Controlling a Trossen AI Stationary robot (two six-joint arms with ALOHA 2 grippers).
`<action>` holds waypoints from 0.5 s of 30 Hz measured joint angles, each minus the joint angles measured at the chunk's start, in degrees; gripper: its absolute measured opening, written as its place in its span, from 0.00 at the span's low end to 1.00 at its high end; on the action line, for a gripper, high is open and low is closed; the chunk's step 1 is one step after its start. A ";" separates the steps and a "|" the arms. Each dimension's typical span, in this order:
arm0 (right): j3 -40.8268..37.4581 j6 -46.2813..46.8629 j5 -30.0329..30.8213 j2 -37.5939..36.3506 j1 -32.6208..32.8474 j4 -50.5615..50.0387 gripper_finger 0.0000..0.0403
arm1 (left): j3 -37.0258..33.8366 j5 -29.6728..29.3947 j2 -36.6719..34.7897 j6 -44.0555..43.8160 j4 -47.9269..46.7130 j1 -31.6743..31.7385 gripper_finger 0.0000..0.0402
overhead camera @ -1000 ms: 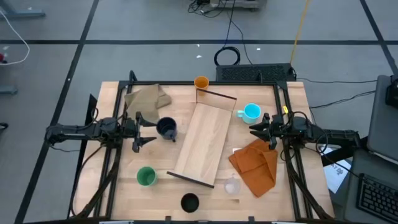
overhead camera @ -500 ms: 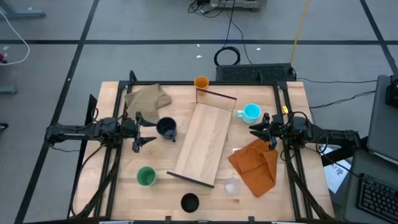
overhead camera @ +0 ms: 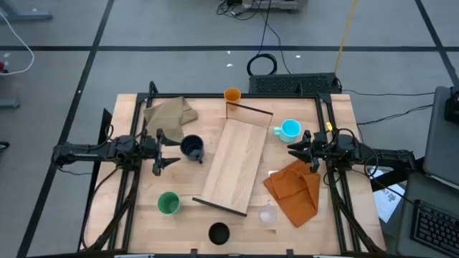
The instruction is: Stack small to large cups/mugs on shelf
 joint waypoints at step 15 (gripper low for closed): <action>0.00 1.50 1.88 0.03 0.00 25.61 0.30 | -0.02 -1.45 0.00 -1.44 6.64 0.01 0.74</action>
